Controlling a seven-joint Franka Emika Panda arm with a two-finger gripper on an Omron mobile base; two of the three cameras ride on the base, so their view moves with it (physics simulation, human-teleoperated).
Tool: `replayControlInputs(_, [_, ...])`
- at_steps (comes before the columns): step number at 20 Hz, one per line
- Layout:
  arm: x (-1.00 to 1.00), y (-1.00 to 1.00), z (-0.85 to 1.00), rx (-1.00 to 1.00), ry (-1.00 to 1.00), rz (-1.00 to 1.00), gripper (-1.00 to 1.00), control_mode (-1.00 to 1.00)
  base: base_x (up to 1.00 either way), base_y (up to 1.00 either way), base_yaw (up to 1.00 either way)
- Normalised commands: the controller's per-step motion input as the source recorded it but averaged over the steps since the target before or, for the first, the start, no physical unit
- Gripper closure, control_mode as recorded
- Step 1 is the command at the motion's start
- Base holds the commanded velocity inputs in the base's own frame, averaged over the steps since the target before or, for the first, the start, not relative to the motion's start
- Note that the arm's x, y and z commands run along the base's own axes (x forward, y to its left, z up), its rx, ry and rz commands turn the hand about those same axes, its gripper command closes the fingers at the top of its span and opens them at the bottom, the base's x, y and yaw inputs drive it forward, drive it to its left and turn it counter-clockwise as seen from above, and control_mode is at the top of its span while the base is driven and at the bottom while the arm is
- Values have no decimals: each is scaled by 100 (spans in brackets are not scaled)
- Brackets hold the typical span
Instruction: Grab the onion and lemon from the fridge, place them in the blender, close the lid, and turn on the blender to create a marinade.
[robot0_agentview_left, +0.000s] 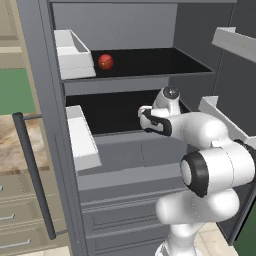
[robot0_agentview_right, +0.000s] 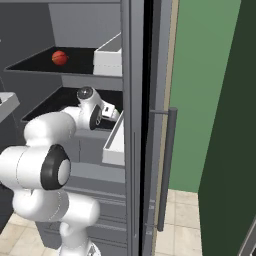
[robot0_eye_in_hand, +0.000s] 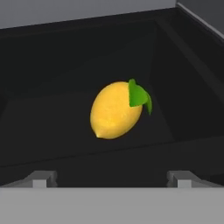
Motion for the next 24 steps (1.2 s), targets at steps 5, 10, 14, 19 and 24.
replayControlInputs(5, [33, 0, -21, 0, 0, -1, -100, -100, 0, 0, 0])
replayControlInputs(10, [30, 0, -14, 0, 0, 0, -100, -100, 0, 0, 0])
replayControlInputs(14, [32, 0, -7, 0, 1, 0, -100, -100, 0, 0, 0])
replayControlInputs(19, [28, 0, -3, 0, 1, 0, -100, -100, 0, 0, 0])
replayControlInputs(24, [24, 0, -4, 0, 1, -1, -100, -100, 0, 0, 0])
